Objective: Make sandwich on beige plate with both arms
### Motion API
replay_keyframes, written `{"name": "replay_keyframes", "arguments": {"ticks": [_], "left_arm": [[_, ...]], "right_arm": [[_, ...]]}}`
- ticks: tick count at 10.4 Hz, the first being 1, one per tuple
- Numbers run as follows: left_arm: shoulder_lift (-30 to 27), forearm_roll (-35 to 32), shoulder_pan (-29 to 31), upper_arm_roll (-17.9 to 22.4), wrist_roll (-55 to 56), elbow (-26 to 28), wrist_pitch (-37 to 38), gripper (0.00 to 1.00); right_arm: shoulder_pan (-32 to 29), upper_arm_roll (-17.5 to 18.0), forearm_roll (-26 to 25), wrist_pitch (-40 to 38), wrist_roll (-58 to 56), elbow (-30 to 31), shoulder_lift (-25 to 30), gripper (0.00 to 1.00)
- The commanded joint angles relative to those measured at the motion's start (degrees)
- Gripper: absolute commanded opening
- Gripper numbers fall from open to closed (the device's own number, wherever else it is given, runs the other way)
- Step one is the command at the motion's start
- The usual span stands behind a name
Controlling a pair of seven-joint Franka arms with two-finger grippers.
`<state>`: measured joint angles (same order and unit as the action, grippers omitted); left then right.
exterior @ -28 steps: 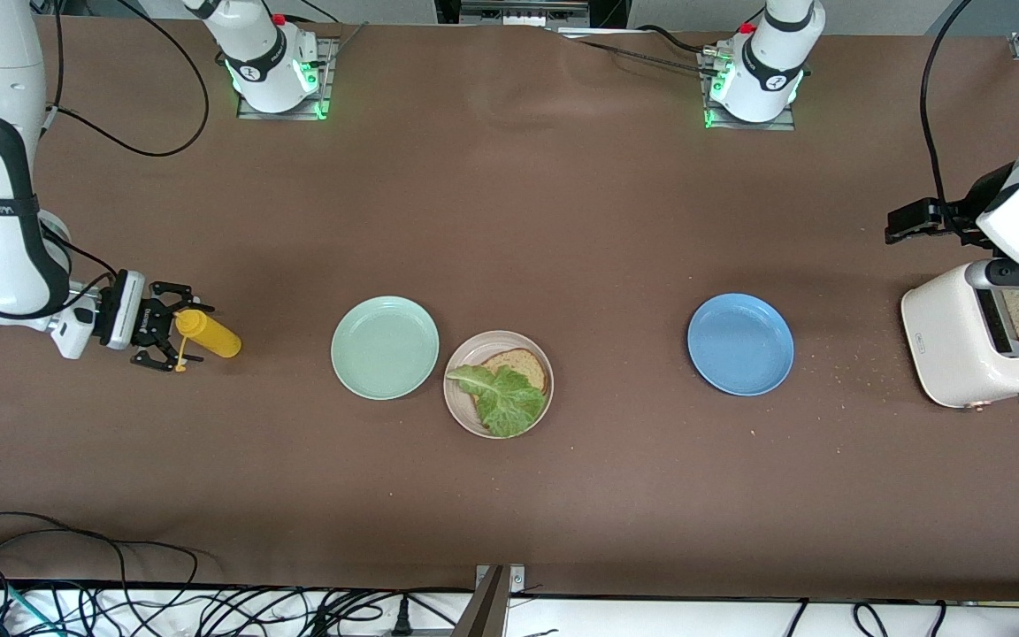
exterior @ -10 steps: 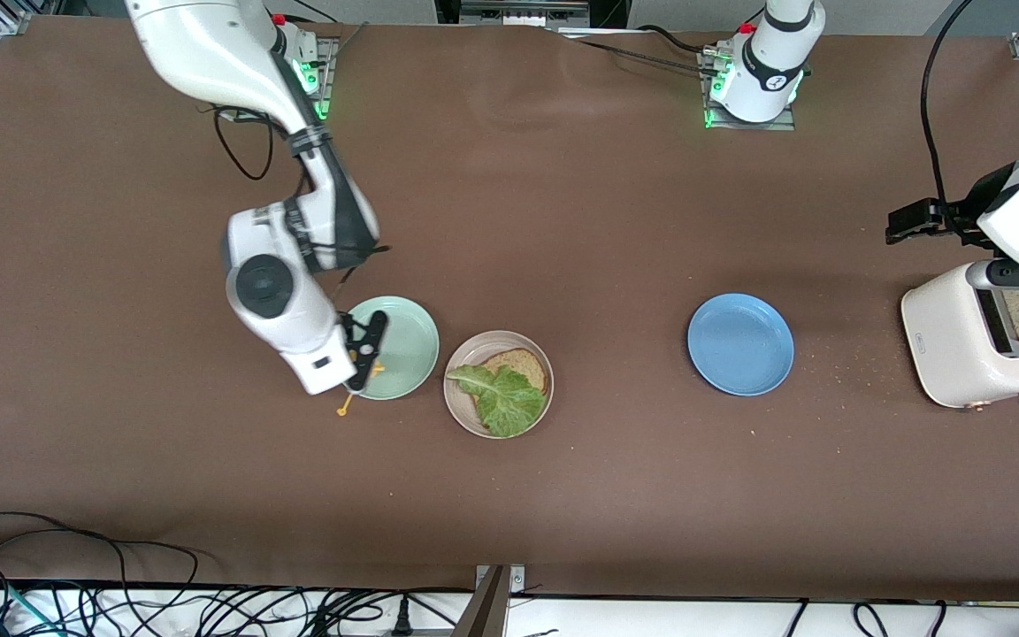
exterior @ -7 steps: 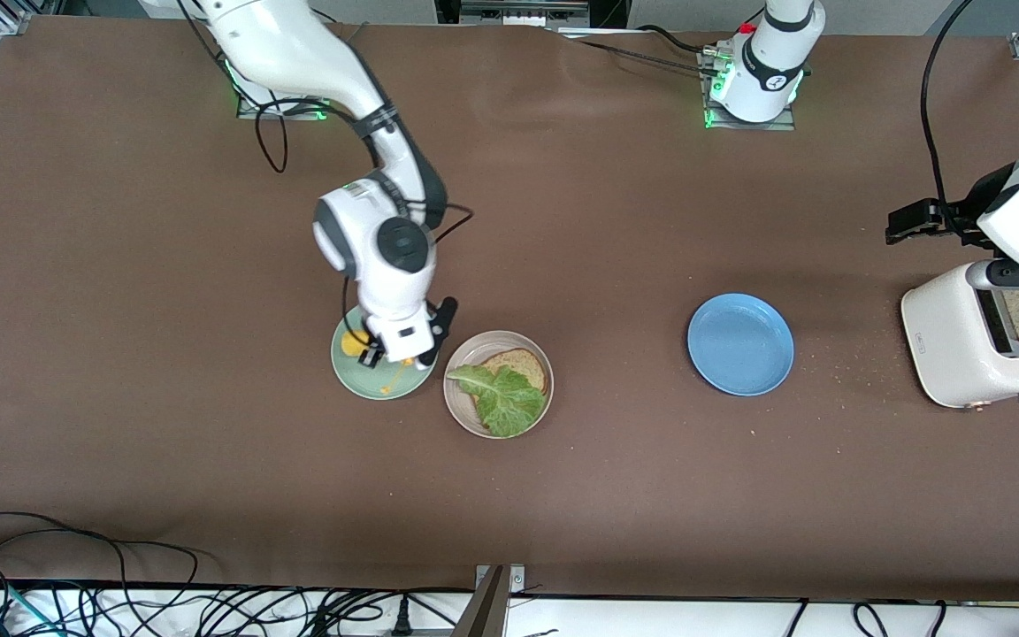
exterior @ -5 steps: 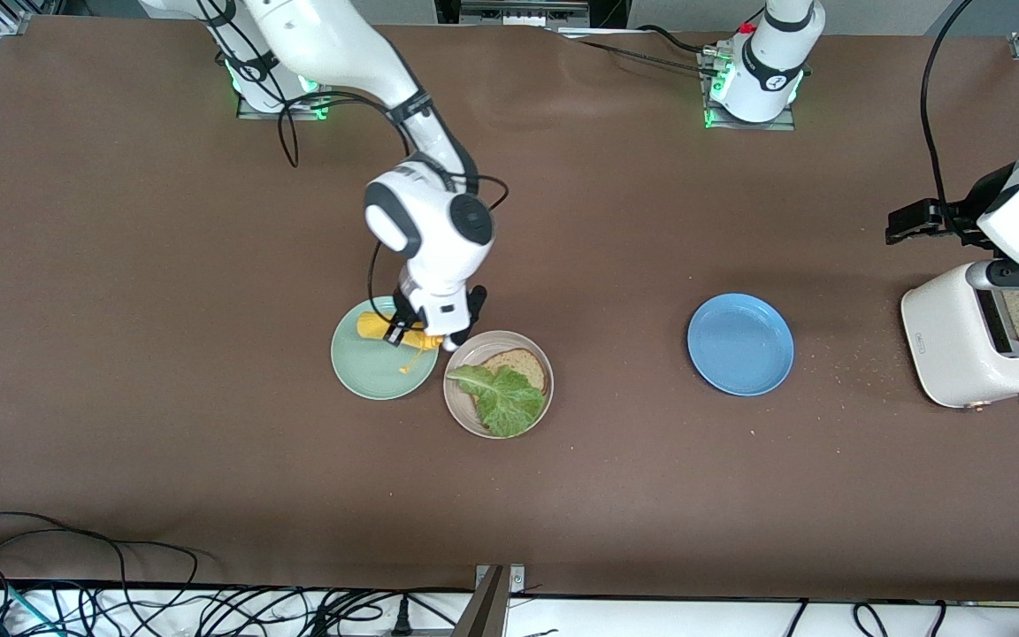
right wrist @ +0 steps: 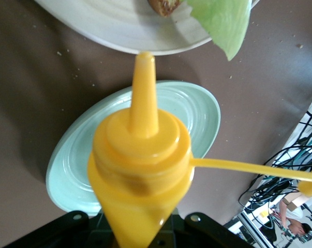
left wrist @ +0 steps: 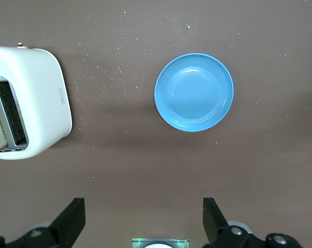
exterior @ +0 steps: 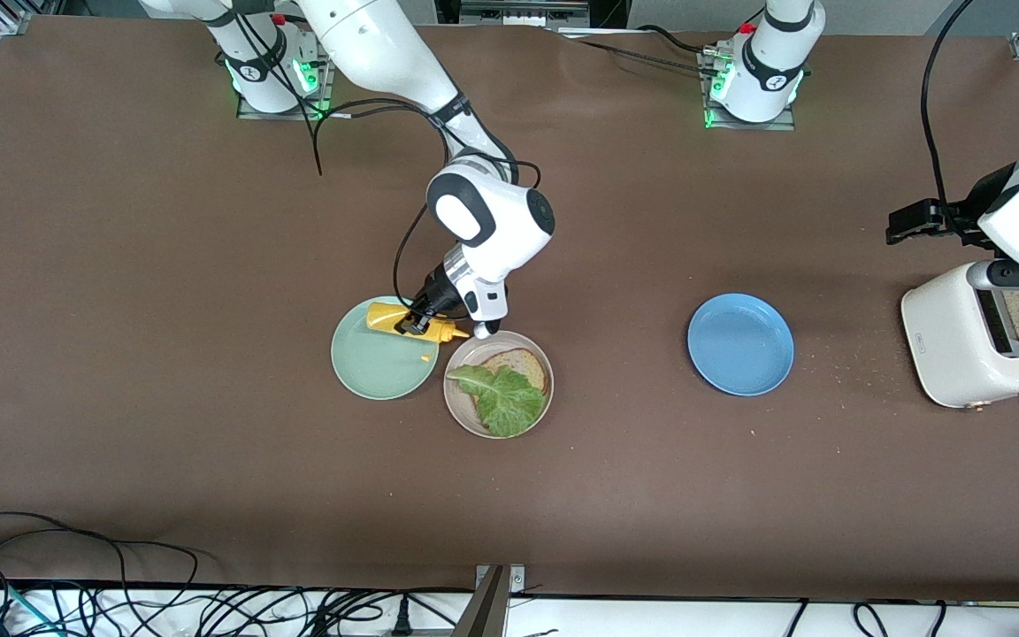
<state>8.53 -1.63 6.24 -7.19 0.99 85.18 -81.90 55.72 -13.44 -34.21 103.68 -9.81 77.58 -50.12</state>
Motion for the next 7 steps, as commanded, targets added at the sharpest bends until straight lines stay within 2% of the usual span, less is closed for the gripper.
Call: {"name": "replay_keyframes", "arguments": {"ticks": [1,6,7], "left_arm": [[0.35,0.32,0.27,-0.19,0.51,-1.33,1.30,1.00],[0.35,0.32,0.18,-0.19,0.51,-1.24,1.30,1.00],[0.43,0.32,0.18,-0.19,0.60,-1.24,1.30,1.00]], "right_arm": [[0.44,-1.06,-1.39,-1.73,-0.30,-3.05,-1.47,0.00],[-0.70,-1.41,-1.12,-3.22,-4.59,-4.81,-0.86,0.00],[-1.31,-3.33,-0.08,-3.22,-9.65,-5.33,-0.07,0.00]]}}
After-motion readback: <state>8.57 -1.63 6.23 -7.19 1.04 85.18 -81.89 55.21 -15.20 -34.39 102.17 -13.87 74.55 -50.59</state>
